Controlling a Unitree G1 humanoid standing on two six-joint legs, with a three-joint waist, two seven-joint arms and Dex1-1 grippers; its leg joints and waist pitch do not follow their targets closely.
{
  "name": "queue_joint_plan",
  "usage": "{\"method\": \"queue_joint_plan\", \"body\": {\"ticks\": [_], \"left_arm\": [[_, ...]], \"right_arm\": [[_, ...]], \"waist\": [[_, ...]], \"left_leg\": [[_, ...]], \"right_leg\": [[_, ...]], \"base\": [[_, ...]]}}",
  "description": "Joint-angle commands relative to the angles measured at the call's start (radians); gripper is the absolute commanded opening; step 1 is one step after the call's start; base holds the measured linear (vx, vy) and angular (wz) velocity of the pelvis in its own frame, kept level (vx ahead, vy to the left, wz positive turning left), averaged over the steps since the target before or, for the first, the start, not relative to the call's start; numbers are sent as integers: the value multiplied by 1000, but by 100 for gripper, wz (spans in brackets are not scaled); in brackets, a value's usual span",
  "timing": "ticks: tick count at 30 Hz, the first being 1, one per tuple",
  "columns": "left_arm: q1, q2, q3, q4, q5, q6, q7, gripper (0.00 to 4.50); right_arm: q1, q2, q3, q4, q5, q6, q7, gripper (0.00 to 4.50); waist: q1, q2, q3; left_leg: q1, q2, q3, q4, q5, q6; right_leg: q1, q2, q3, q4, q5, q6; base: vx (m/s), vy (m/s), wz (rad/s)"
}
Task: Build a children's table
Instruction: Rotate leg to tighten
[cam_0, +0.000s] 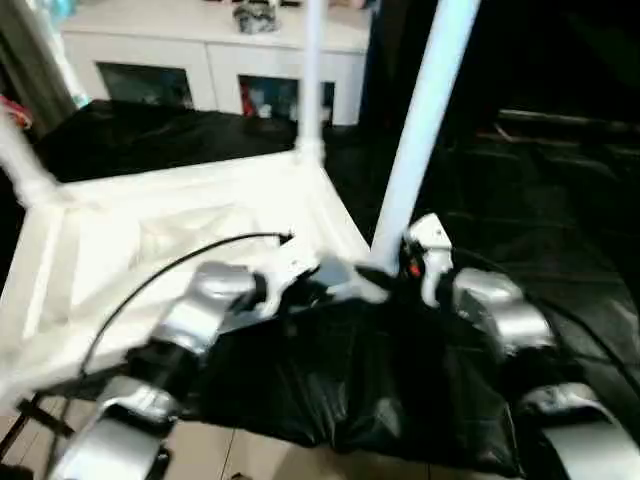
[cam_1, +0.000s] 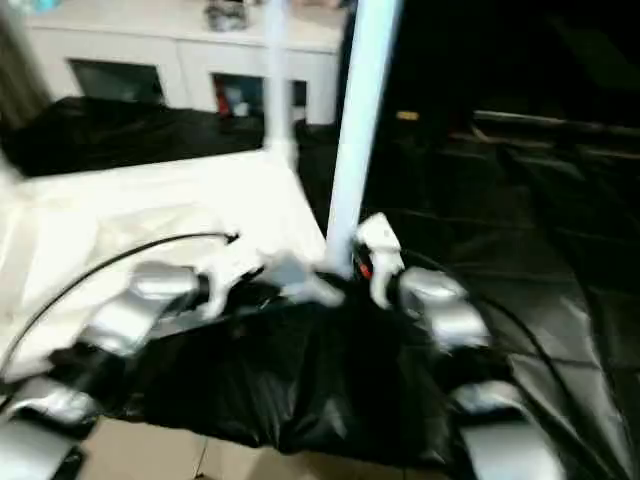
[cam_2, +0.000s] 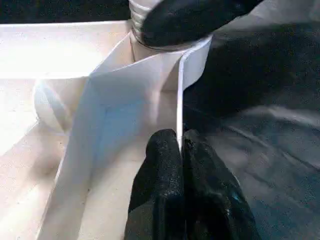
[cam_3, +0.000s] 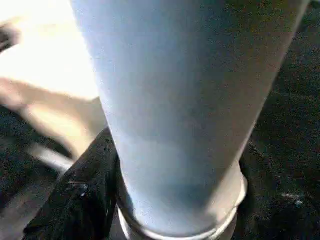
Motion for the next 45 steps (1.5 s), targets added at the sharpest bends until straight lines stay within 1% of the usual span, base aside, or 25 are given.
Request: {"method": "queue_joint_plan", "body": {"ticks": [1, 3, 4, 6, 7, 8, 11, 12, 13, 15, 16, 18, 19, 20, 21, 22, 24, 25, 26, 28, 30, 34, 35, 42, 45], "left_arm": [[-62, -76, 48, -8, -34, -15, 119, 0], [-66, -88, 50, 0, -32, -15, 133, 0], [-70, -101, 48, 13, -26, -28, 140, 0], [-70, -105, 44, 18, -25, -33, 133, 0], [-67, -103, 42, 14, -26, -37, 129, 0], [-65, -102, 41, 11, -27, -36, 123, 0], [-45, -86, 30, -19, -36, -49, 67, 0], [-41, -81, 27, -24, -38, -52, 55, 0], [-37, -75, 23, -29, -39, -61, 40, 0], [-18, -53, 9, -61, -53, -82, -29, 0], [-1, -34, 3, -89, -65, -81, -78, 0], [6, -25, 4, -98, -73, -81, -101, 0], [10, -17, 1, -103, -77, -82, -118, 0], [16, -5, -3, -106, -77, -88, -139, 0], [21, 6, -7, -109, -79, -95, -160, 0], [24, 13, -9, -110, -80, -99, -172, 0], [31, 30, -12, -119, -89, -101, -214, 0], [32, 32, -12, -121, -90, -100, -220, 0], [37, 45, -12, -131, -96, -96, -248, 0], [43, 61, -12, -143, -100, -91, -279, 0], [48, 85, -14, -156, -104, -85, -325, 0], [56, 114, -20, -173, -111, -72, -375, 0], [58, 118, -20, -177, -113, -70, -381, 0], [69, 127, -14, -189, -112, -64, -394, 0], [70, 116, -9, -184, -112, -65, -370, 0]], "right_arm": [[1, 85, 31, 60, -16, 3, -82, 274], [-6, 105, 27, 71, -20, -1, -113, 274], [-19, 137, 18, 89, -18, -24, -136, 274], [-31, 151, 9, 106, -12, -37, -133, 274], [-33, 153, 6, 107, -8, -39, -123, 309], [-34, 153, 4, 108, -5, -39, -119, 330], [-43, 136, -3, 112, 3, -41, -79, 365], [-44, 128, 3, 112, -4, -46, -74, 365], [-44, 118, 9, 112, -10, -51, -65, 388], [-40, 87, 22, 96, -15, -49, -9, 388], [-28, 55, 42, 66, -18, -50, 72, 388], [-15, 30, 61, 37, -21, -52, 142, 388], [-4, 14, 74, 17, -21, -52, 186, 388], [12, -7, 90, -13, -15, -53, 243, 388], [28, -29, 107, -42, -11, -57, 301, 388], [37, -42, 117, -60, -7, -61, 335, 388], [63, -75, 144, -104, -5, -85, 414, 388], [67, -80, 148, -111, -5, -89, 426, 388], [83, -104, 164, -140, 1, -85, 484, 388], [97, -132, 182, -169, 7, -70, 551, 388], [110, -165, 201, -204, 11, -42, 615, 388], [118, -185, 211, -235, 18, -8, 656, 363], [120, -187, 212, -241, 19, -2, 662, 352], [145, -191, 221, -285, 21, 21, 676, 291], [156, -176, 215, -293, 22, 31, 653, 280]], "waist": [[-5, -6, -69], [-7, -7, -71], [-7, -8, -71], [-7, -6, -72], [-8, -5, -72], [-8, -6, -72], [-8, -3, -72], [-9, -3, -72], [-9, -3, -71], [-10, -2, -73], [-10, -1, -73], [-10, -1, -74], [-7, 0, -75], [-6, -1, -75], [-1, -1, -74], [3, 0, -73], [9, 1, -73], [10, -1, -73], [10, 0, -72], [14, 1, -70], [14, 1, -69], [14, 1, -68], [15, 4, -68], [19, 2, -71], [20, 1, -71]], "left_leg": [[16, 39, -24, -71, -261, 13], [14, 38, -23, -70, -252, 19], [12, 38, -22, -70, -245, 27], [10, 39, -22, -70, -238, 33], [10, 40, -22, -70, -234, 38], [10, 40, -21, -70, -234, 40], [9, 40, -20, -70, -236, 48], [9, 41, -21, -71, -237, 48], [10, 41, -21, -71, -238, 47], [8, 41, -22, -71, -238, 47], [6, 43, -21, -70, -233, 55], [6, 44, -18, -68, -220, 66], [11, 44, -16, -67, -216, 70], [11, 43, -16, -67, -212, 72], [7, 45, -16, -67, -206, 79], [6, 46, -15, -67, -205, 83], [10, 48, -16, -68, -206, 78], [8, 48, -16, -69, -213, 76], [7, 48, -16, -70, -215, 75], [12, 50, -16, -70, -237, 71], [10, 49, -17, -72, -241, 69], [10, 48, -18, -73, -252, 60], [11, 49, -19, -73, -254, 56], [11, 49, -18, -73, -231, 54], [10, 48, -18, -72, -228, 53]], "right_leg": [[44, -70, 52, -97, -460, -132], [44, -70, 54, -94, -438, -138], [45, -70, 55, -92, -420, -144], [46, -70, 55, -88, -396, -153], [47, -70, 56, -86, -377, -160], [47, -69, 57, -85, -369, -164], [49, -69, 57, -83, -357, -174], [49, -69, 57, -84, -356, -175], [48, -69, 57, -84, -357, -176], [51, -69, 57, -81, -341, -182], [54, -69, 58, -76, -315, -195], [54, -67, 60, -74, -279, -208], [50, -67, 61, -73, -272, -214], [51, -66, 60, -72, -268, -216], [56, -66, 59, -72, -269, -213], [54, -65, 59, -71, -274, -208], [52, -66, 59, -72, -278, -206], [54, -66, 60, -70, -286, -205], [54, -66, 60, -72, -295, -205], [50, -65, 61, -76, -323, -199], [51, -64, 60, -76, -334, -197], [50, -66, 61, -80, -365, -190], [49, -67, 61, -80, -367, -189], [51, -66, 62, -75, -326, -197], [51, -67, 62, -76, -333, -193]], "base": [[0, 0, 0], [0, 0, 0], [0, 0, 0], [0, 0, 0], [0, 0, 0], [0, 0, 0], [0, 0, 0], [0, 0, 0], [0, 0, 0], [0, 0, 0], [0, 0, 0], [0, 0, 0], [0, 0, 0], [0, 0, 0], [0, 0, 0], [0, 0, 0], [0, 0, 0], [0, 0, 0], [0, 0, 0], [0, 0, 0], [0, 0, 0], [0, 0, 0], [0, 0, 0], [0, 0, 0], [0, 0, 0]]}}
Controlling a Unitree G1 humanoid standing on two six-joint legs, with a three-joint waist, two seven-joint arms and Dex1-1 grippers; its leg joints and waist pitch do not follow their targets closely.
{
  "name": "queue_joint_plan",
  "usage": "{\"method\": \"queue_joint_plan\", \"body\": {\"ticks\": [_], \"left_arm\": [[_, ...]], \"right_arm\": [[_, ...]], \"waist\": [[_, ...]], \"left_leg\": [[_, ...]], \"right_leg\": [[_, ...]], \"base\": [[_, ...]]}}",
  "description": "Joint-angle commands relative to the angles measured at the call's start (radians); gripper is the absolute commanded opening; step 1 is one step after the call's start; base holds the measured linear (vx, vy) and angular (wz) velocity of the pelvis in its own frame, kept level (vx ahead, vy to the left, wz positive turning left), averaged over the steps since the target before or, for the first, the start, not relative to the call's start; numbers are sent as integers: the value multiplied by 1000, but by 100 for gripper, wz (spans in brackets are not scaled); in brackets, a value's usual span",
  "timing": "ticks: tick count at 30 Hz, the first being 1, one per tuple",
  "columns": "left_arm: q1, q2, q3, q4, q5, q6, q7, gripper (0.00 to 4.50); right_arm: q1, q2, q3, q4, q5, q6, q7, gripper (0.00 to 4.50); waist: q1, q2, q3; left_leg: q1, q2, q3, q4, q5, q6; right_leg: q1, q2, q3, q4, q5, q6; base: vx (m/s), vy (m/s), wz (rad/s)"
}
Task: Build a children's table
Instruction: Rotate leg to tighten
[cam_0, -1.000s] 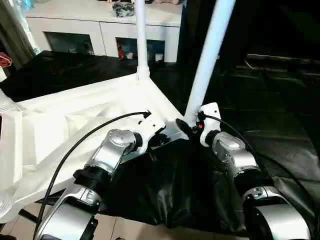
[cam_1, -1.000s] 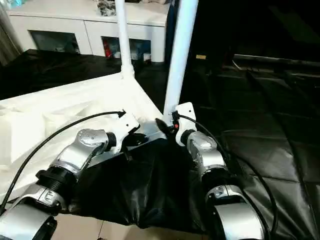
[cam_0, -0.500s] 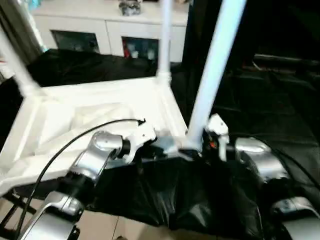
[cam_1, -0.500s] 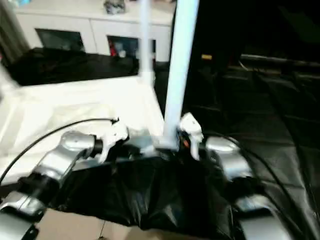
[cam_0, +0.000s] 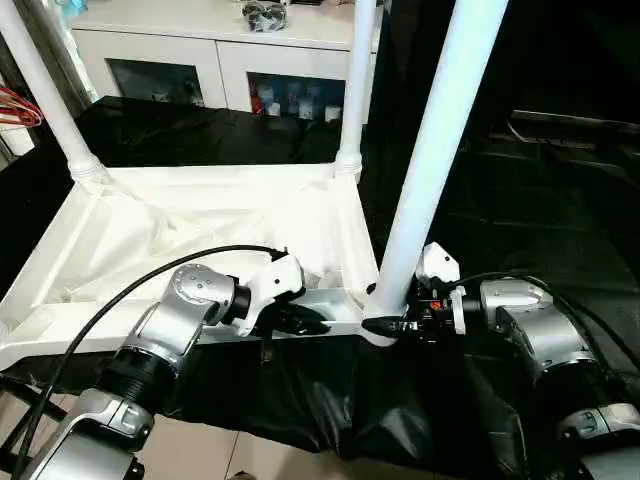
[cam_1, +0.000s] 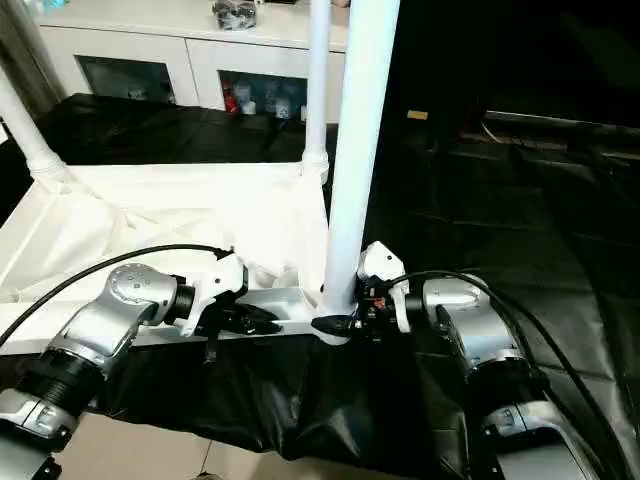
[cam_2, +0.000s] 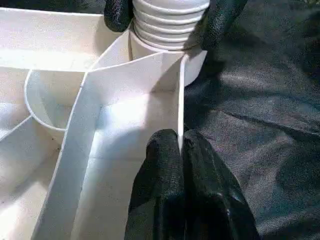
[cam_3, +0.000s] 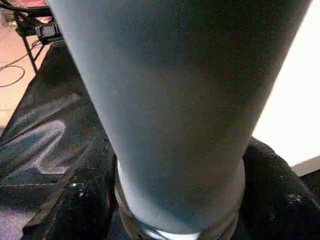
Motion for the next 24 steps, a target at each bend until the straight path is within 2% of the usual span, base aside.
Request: {"method": "queue_joint_plan", "body": {"ticks": [1, 3, 5, 6, 7, 8, 9, 11, 14, 15, 16, 18, 19, 21, 22, 23, 24], "left_arm": [[-25, -45, 25, -33, -35, -14, 60, 0], [-30, -59, 32, -21, -31, -16, 90, 0], [-52, -100, 50, 17, -13, -13, 184, 0], [-68, -125, 59, 40, -1, -12, 239, 0], [-81, -144, 61, 58, 11, -13, 282, 0], [-82, -145, 61, 59, 12, -13, 285, 0], [-103, -173, 59, 84, 35, -11, 346, 0], [-114, -194, 57, 93, 49, 7, 390, 0], [-142, -246, 62, 127, 65, 22, 485, 0], [-151, -263, 66, 140, 72, 24, 515, 0], [-155, -270, 69, 148, 78, 22, 525, 0], [-158, -276, 67, 157, 85, 13, 532, 0], [-158, -277, 65, 157, 86, 11, 531, 0], [-150, -274, 52, 146, 91, -1, 508, 0], [-143, -268, 45, 136, 91, -6, 492, 0], [-137, -263, 40, 127, 88, -8, 477, 0], [-127, -253, 35, 114, 84, -13, 451, 0]], "right_arm": [[24, 47, 53, -25, 13, 21, 13, 280], [24, 61, 41, -18, 18, 30, -13, 278], [10, 117, -8, 25, 31, 55, -127, 277], [-2, 150, -31, 55, 26, 53, -209, 277], [-13, 177, -46, 83, 14, 37, -281, 277], [-14, 179, -47, 85, 13, 35, -286, 277], [-35, 220, -68, 134, -10, 8, -406, 277], [-51, 246, -79, 165, -23, 13, -485, 277], [-84, 312, -103, 220, -45, -3, -640, 277], [-96, 335, -113, 239, -57, -18, -700, 277], [-102, 345, -118, 249, -64, -27, -724, 277], [-109, 359, -122, 264, -68, -43, -738, 277], [-111, 363, -124, 268, -64, -48, -735, 312], [-117, 375, -130, 273, -45, -58, -702, 346], [-118, 374, -130, 270, -36, -56, -679, 346], [-117, 371, -130, 266, -30, -52, -660, 349], [-117, 362, -129, 262, -29, -48, -635, 349]], "waist": [[-2, -4, -70], [-2, -4, -68], [-4, -7, -68], [-9, -5, -64], [-16, -9, -65], [-19, -8, -64], [-24, -9, -63], [-32, -8, -63], [-40, -10, -64], [-43, -8, -65], [-45, -10, -66], [-43, -9, -67], [-42, -9, -69], [-41, -8, -70], [-41, -8, -70], [-41, -15, -70], [-38, -12, -70]], "left_leg": [[13, 48, -20, -70, -226, 52], [14, 48, -21, -71, -235, 50], [15, 46, -22, -72, -245, 41], [17, 45, -23, -73, -260, 33], [19, 41, -24, -71, -273, 23], [19, 41, -26, -71, -275, 17], [19, 40, -27, -71, -286, 14], [19, 37, -29, -71, -296, 11], [18, 36, -27, -69, -294, 23], [17, 36, -28, -69, -285, 19], [16, 36, -29, -70, -280, 21], [15, 38, -26, -69, -276, 32], [11, 38, -27, -70, -261, 39], [11, 39, -25, -70, -249, 48], [10, 39, -23, -69, -244, 52], [10, 39, -23, -69, -245, 56], [9, 39, -23, -69, -238, 63]], "right_leg": [[50, -66, 59, -77, -329, -195], [49, -66, 58, -79, -343, -192], [50, -67, 57, -83, -373, -181], [45, -68, 57, -89, -407, -172], [44, -68, 55, -93, -443, -160], [44, -70, 54, -94, -457, -156], [44, -71, 52, -100, -492, -140], [43, -70, 48, -104, -521, -126], [39, -69, 50, -107, -518, -121], [39, -69, 49, -104, -509, -125], [42, -68, 48, -105, -501, -123], [41, -69, 52, -102, -469, -132], [45, -69, 52, -97, -437, -141], [45, -69, 55, -92, -391, -159], [47, -68, 55, -89, -371, -168], [48, -68, 55, -89, -368, -171], [49, -70, 56, -87, -364, -175]], "base": [[0, 0, 0], [0, 0, 0], [0, 0, 0], [0, 0, 0], [0, 0, 0], [0, 0, 0], [0, 0, 0], [0, 0, 0], [0, 0, 0], [0, 0, 0], [0, 0, 0], [0, 0, 0], [0, 0, 0], [0, 0, 0], [0, 0, 0], [0, 0, 0], [0, 0, 0]]}}
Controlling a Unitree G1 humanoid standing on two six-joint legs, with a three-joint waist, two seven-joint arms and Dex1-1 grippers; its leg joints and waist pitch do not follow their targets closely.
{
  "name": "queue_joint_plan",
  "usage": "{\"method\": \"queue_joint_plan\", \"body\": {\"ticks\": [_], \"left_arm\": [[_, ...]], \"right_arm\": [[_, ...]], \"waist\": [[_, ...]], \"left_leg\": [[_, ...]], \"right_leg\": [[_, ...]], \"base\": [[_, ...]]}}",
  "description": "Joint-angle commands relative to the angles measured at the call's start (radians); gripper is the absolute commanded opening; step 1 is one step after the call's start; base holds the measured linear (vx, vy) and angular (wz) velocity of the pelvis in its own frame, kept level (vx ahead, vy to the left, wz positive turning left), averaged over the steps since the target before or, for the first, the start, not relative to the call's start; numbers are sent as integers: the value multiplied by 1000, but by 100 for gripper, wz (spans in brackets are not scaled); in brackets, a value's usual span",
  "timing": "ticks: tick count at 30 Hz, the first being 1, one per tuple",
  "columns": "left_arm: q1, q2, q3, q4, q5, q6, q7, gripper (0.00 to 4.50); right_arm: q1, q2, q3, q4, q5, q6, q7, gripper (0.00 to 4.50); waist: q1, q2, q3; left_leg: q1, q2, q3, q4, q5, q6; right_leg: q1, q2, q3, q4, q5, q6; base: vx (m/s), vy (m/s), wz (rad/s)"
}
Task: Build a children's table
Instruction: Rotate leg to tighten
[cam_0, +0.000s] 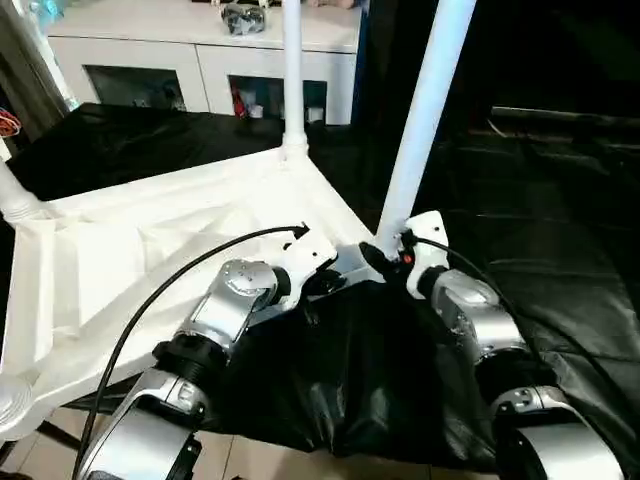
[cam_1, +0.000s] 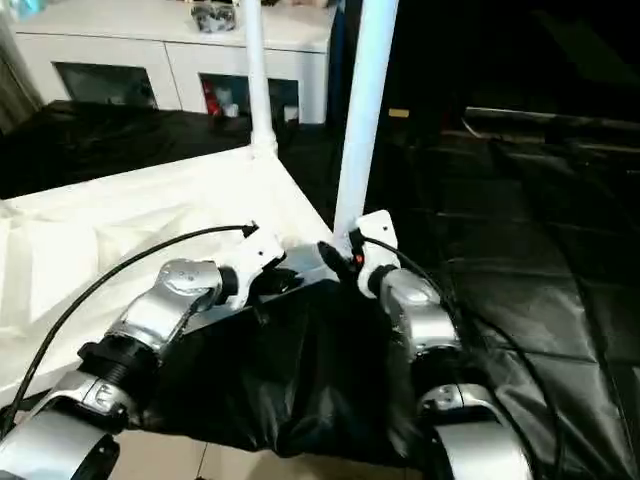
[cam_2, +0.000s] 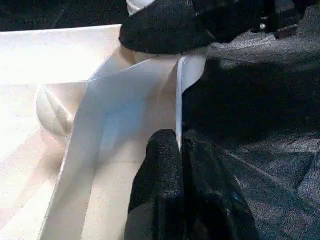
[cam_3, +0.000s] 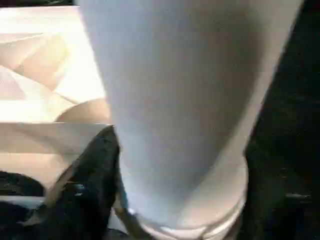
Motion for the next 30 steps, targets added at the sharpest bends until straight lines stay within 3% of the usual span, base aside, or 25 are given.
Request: {"method": "queue_joint_plan", "body": {"ticks": [1, 2, 5, 12, 19, 23, 30], "left_arm": [[-16, -42, -19, -62, -38, -61, -19, 0], [-8, -33, -22, -74, -43, -61, -43, 0], [26, 12, -31, -124, -76, -78, -154, 0], [54, 91, -54, -172, -108, -65, -314, 0], [63, 144, -51, -194, -117, -56, -407, 0], [65, 159, -51, -198, -122, -55, -426, 0], [75, 168, -49, -212, -125, -48, -440, 0]], "right_arm": [[-2, 81, 83, -1, 16, 19, 139, 359], [-1, 69, 90, -5, 10, 18, 160, 379], [17, 3, 119, -50, 22, 23, 299, 379], [62, -113, 178, -143, 47, 46, 553, 379], [106, -223, 255, -233, 30, 62, 791, 379], [110, -236, 271, -246, 28, 65, 808, 379], [125, -229, 280, -273, 31, 84, 820, 314]], "waist": [[3, -12, -68], [1, -12, -68], [1, -11, -69], [14, -2, -68], [31, -6, -67], [32, -7, -66], [32, -8, -67]], "left_leg": [[6, 40, -22, -69, -235, 64], [2, 41, -24, -71, -230, 65], [2, 42, -22, -69, -229, 71], [11, 50, -19, -71, -229, 72], [10, 50, -17, -70, -220, 74], [11, 49, -18, -71, -235, 63], [11, 50, -20, -72, -230, 56]], "right_leg": [[48, -70, 55, -85, -363, -178], [51, -70, 54, -84, -364, -177], [53, -70, 55, -82, -348, -186], [49, -64, 58, -75, -298, -213], [50, -66, 59, -75, -312, -209], [48, -67, 59, -77, -345, -201], [48, -67, 60, -77, -345, -196]], "base": [[0, 0, 0], [0, 0, 0], [0, 0, 0], [0, 0, 0], [0, 0, 0], [0, 0, 0], [0, 0, 0]]}}
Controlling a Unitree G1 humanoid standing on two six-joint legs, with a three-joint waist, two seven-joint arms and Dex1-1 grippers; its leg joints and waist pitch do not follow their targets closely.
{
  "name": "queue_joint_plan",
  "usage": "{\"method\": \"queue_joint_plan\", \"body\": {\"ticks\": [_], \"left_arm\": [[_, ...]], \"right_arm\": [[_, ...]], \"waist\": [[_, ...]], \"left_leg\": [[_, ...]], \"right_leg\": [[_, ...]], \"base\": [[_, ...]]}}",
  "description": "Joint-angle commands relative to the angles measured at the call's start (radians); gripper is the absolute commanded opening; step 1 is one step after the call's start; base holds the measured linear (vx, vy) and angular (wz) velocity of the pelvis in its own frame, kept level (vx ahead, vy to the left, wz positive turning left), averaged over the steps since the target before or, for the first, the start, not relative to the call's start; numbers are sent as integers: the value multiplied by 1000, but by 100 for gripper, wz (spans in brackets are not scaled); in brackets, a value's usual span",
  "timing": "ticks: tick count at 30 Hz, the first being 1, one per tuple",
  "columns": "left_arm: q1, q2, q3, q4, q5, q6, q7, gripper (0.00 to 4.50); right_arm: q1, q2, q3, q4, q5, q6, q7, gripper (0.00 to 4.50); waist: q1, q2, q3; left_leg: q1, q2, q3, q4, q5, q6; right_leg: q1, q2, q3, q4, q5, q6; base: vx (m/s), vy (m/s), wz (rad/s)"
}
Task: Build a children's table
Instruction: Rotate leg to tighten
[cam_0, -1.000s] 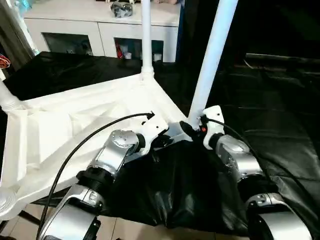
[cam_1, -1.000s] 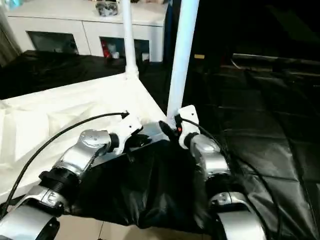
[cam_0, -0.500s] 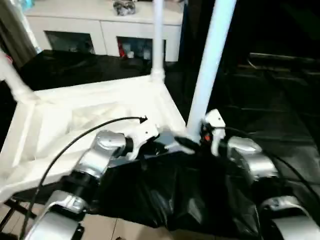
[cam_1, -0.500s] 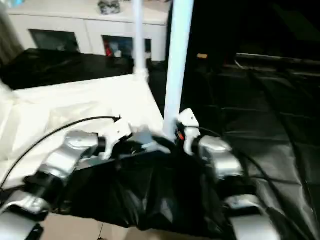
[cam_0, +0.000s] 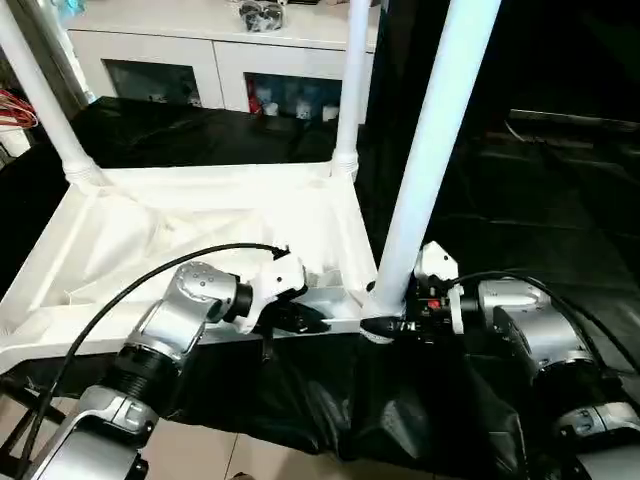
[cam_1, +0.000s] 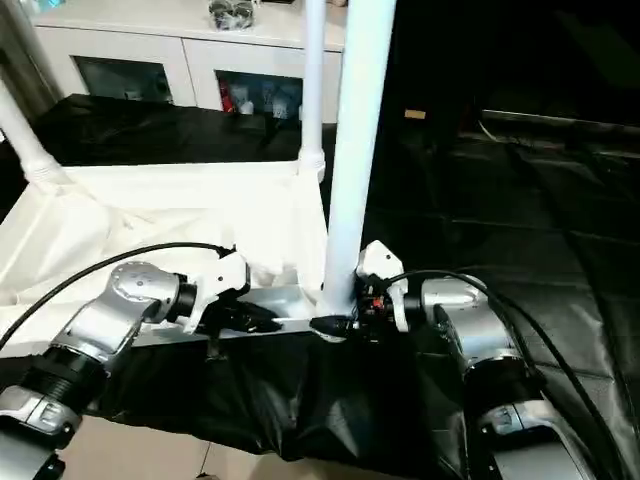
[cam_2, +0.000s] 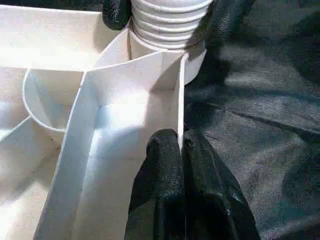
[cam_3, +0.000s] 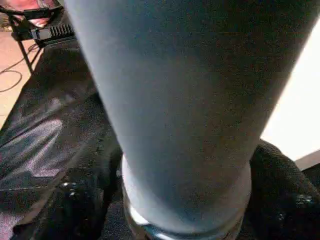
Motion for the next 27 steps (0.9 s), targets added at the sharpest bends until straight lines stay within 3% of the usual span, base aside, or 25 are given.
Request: {"method": "queue_joint_plan", "body": {"ticks": [1, 5, 8, 10, 11, 12, 14, 17, 20, 24, 27], "left_arm": [[-16, -26, -4, -54, -34, -17, 16, 0], [-16, -43, 7, -42, -29, -26, 55, 0], [-30, -74, 24, -15, -19, -31, 124, 0], [-39, -94, 34, 1, -10, -33, 170, 0], [-68, -147, 54, 44, 10, -28, 284, 0], [-73, -156, 58, 52, 13, -24, 305, 0], [-86, -178, 64, 70, 23, -18, 355, 0], [-114, -224, 71, 108, 41, -12, 450, 0], [-130, -257, 76, 132, 48, -11, 499, 0], [-140, -278, 68, 152, 64, -31, 506, 0], [-136, -269, 60, 146, 61, -42, 481, 0]], "right_arm": [[21, 32, 83, -34, -3, 12, 64, 314], [37, 53, 77, -36, 1, 11, 29, 287], [43, 88, 50, -23, 4, 18, -51, 277], [40, 112, 30, -1, -4, 10, -119, 275], [9, 183, -27, 87, -34, -12, -347, 275], [3, 196, -37, 103, -40, -17, -391, 274], [-11, 221, -55, 135, -47, -22, -471, 274], [-44, 275, -93, 197, -52, -26, -632, 274], [-68, 316, -115, 234, -59, -31, -731, 274], [-100, 364, -135, 277, -56, -87, -762, 274], [-108, 365, -144, 277, -31, -76, -720, 342]], "waist": [[1, -7, -68], [1, -6, -69], [-1, -8, -65], [-5, -9, -64], [-8, -11, -63], [-17, -6, -56], [-28, -13, -59], [-38, -10, -57], [-40, -7, -60], [-36, -6, -66], [-33, -6, -68]], "left_leg": [[12, 49, -22, -71, -228, 56], [11, 49, -21, -70, -214, 59], [15, 46, -21, -70, -239, 51], [14, 46, -24, -71, -254, 40], [16, 44, -25, -72, -268, 35], [23, 41, -24, -72, -295, 17], [21, 37, -34, -71, -329, 0], [24, 36, -33, -71, -348, 15], [22, 37, -33, -72, -338, 19], [17, 41, -30, -75, -308, 30], [14, 41, -26, -75, -276, 46]], "right_leg": [[49, -68, 57, -77, -343, -196], [50, -67, 58, -74, -313, -204], [46, -68, 58, -83, -359, -194], [47, -70, 57, -86, -406, -178], [46, -68, 55, -91, -437, -165], [31, -67, 55, -99, -488, -157], [42, -72, 42, -107, -580, -115], [34, -69, 43, -117, -592, -101], [34, -69, 44, -116, -566, -103], [39, -70, 51, -104, -451, -141], [44, -68, 55, -92, -366, -177]], "base": [[0, 0, 0], [0, 0, 0], [0, 0, 0], [0, 0, 0], [0, 0, 0], [0, 0, 0], [0, 0, 0], [0, 0, 0], [0, 0, 0], [0, 0, 0], [0, 0, 0]]}}
